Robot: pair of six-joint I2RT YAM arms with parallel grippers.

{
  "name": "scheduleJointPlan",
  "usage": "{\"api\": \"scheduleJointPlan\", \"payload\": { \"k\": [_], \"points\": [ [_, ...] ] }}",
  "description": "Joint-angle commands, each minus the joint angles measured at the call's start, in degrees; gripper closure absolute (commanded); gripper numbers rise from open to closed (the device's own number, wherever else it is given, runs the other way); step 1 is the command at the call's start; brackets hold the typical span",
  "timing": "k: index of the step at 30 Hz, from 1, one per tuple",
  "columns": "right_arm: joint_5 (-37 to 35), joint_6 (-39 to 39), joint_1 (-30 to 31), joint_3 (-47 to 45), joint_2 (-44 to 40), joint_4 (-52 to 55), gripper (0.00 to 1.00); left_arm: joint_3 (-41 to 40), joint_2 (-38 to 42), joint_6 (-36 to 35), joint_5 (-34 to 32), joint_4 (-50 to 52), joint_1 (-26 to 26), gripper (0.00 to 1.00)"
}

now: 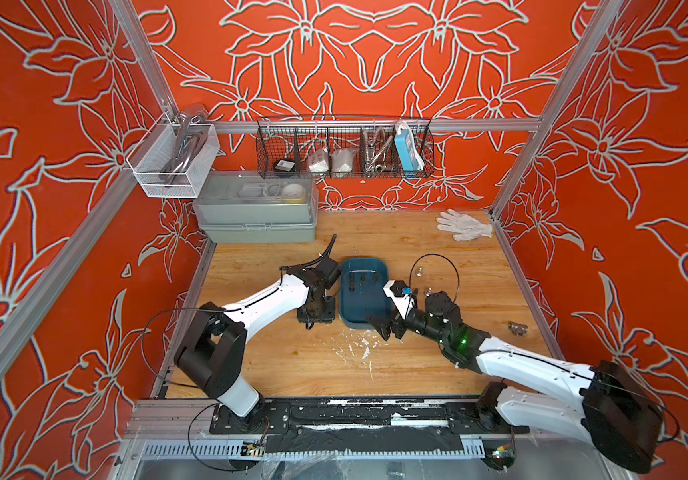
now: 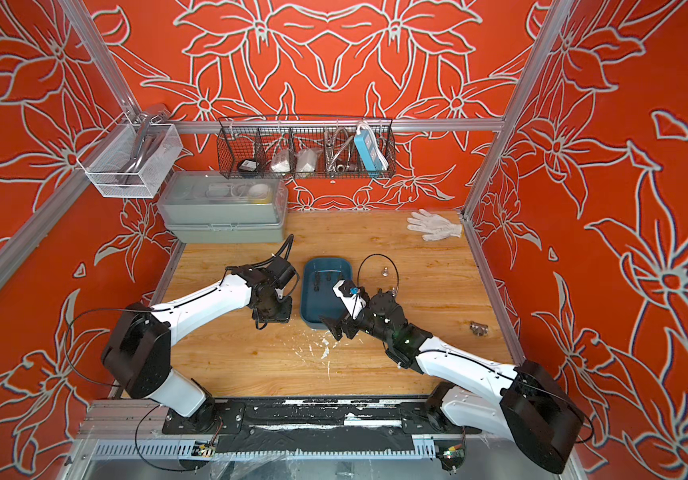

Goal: Put the chess pieces into the storage box
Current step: Pick up the chess piece at the center of the board.

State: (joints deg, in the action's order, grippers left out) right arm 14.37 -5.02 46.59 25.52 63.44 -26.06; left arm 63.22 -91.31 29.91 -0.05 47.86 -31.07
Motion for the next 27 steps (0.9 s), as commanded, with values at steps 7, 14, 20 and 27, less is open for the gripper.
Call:
{"api": "scheduleJointPlan", "payload": {
  "k": [7, 14, 20, 27],
  "points": [
    [1.0, 1.0, 0.6, -0.6, -0.8, -1.7, 0.0, 1.4, -4.0, -0.6, -1.4, -1.1, 1.3, 0.58],
    [0.4, 0.8, 0.7, -0.2, -0.2, -1.2, 0.0, 1.1, -7.4, -1.6, -1.6, -3.3, 2.3, 0.6],
    [0.1, 0.7, 0.7, 0.1, 0.4, -1.1, 0.0, 2.0, -9.0, -2.2, -3.0, -3.5, 2.4, 0.65],
    [0.6, 0.5, 0.7, 0.6, 1.3, -0.9, 0.0, 2.1, -9.6, -2.4, -3.8, -4.0, 2.7, 0.67]
  ]
}}
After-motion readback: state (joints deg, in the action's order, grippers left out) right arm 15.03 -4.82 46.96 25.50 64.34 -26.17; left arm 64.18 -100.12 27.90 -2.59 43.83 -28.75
